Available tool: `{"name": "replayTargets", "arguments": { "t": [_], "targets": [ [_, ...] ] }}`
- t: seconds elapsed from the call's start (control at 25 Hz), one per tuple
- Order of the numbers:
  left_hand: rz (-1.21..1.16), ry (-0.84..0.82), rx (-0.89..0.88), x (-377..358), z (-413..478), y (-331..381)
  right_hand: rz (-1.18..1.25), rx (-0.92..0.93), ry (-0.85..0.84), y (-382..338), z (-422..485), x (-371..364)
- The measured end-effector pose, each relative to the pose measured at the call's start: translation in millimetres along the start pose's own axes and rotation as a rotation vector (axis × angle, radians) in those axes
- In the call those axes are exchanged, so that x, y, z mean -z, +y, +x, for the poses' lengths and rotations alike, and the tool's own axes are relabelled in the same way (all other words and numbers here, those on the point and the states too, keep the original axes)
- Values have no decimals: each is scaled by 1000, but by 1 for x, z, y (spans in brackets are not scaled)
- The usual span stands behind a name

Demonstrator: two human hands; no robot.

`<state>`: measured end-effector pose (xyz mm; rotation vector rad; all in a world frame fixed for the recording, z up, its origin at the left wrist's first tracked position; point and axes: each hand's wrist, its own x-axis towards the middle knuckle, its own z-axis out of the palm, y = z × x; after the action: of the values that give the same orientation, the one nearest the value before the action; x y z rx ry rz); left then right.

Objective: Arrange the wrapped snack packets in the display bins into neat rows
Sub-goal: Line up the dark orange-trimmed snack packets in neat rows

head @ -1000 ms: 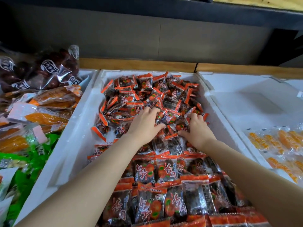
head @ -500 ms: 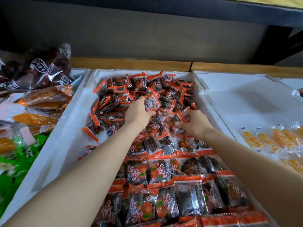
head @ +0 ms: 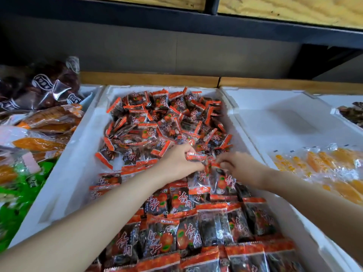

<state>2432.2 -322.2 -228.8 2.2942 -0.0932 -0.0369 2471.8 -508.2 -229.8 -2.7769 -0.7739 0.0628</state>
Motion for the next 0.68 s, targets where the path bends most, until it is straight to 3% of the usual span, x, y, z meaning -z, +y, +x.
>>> {"name": "replayTargets", "arguments": {
  "t": [0.2, 0.36, 0.68],
  "targets": [
    [30, -112, -11, -9, 3, -7, 94, -9, -83, 6, 7, -19],
    [344, -240, -126, -16, 1, -8, 160, -50, -45, 5, 5, -22],
    [561, -271, -283, -20, -4, -11, 103, 2, -60, 8, -8, -24]
  ]
}}
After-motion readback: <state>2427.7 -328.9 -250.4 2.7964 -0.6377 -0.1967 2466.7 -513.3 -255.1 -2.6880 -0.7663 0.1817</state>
